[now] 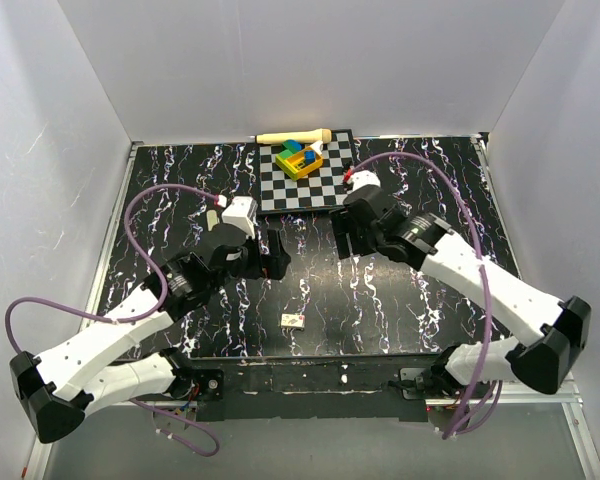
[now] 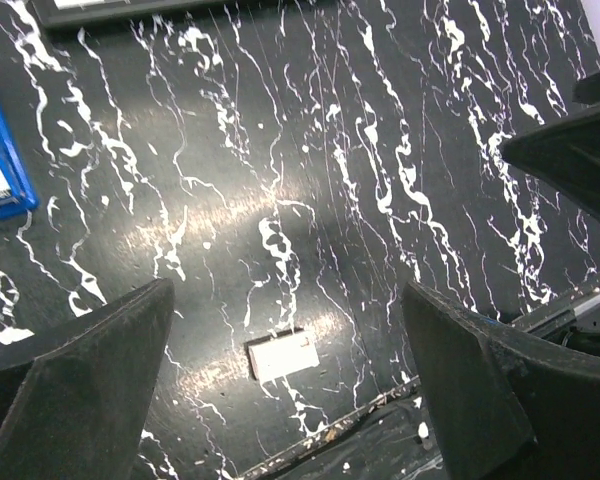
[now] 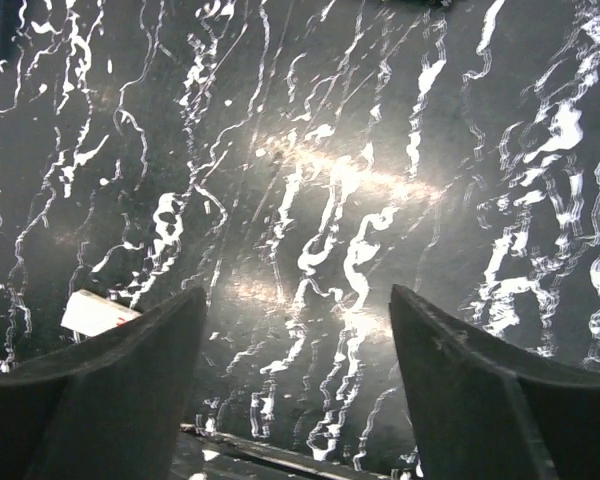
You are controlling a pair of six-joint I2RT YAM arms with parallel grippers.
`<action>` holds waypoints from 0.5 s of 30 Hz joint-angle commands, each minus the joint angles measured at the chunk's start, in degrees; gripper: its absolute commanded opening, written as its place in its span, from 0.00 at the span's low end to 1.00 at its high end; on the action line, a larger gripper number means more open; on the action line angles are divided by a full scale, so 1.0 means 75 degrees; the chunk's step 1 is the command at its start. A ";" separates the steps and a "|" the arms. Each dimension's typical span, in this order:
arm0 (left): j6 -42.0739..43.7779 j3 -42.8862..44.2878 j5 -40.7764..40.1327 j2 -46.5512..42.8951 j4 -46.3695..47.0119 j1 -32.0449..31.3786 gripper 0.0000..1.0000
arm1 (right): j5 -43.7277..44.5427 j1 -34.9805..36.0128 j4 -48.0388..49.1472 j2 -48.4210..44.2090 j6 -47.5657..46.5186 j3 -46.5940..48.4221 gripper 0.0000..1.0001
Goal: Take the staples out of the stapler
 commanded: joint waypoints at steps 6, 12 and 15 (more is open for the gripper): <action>0.0907 0.1206 -0.1138 -0.0127 -0.0623 -0.0024 0.98 | 0.0559 -0.0087 0.0668 -0.1105 -0.0407 0.0264 0.90; 0.1375 0.1628 -0.1642 -0.0209 -0.0740 -0.0012 0.98 | 0.0992 -0.0087 0.0117 -0.0812 -0.0396 0.1072 0.91; 0.1668 0.1967 -0.1748 -0.0255 -0.0799 -0.0012 0.98 | 0.1191 -0.0087 0.0116 -0.0858 -0.0314 0.1225 0.92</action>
